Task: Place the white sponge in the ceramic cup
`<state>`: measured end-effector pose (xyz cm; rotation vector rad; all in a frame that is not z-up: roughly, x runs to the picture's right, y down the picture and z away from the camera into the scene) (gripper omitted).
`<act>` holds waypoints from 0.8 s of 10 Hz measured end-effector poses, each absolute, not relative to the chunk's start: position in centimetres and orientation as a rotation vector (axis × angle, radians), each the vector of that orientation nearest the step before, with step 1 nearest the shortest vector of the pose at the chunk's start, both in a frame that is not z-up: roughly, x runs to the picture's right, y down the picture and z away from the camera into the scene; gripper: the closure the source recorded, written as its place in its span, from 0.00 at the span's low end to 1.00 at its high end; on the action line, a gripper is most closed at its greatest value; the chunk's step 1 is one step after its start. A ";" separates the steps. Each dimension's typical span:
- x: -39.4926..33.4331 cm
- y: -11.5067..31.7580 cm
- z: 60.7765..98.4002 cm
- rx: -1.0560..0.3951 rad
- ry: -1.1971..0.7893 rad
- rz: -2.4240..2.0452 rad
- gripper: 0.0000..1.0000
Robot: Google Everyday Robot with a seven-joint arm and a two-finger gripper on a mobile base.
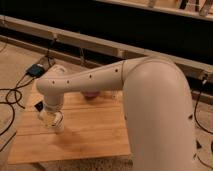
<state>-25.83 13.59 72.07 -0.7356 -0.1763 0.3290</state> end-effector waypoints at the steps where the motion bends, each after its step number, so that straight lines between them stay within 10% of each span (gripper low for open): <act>1: -25.8 13.4 72.1 -0.733 -0.176 0.334 0.20; 8: -25.9 13.1 72.2 -0.721 -0.173 0.356 0.20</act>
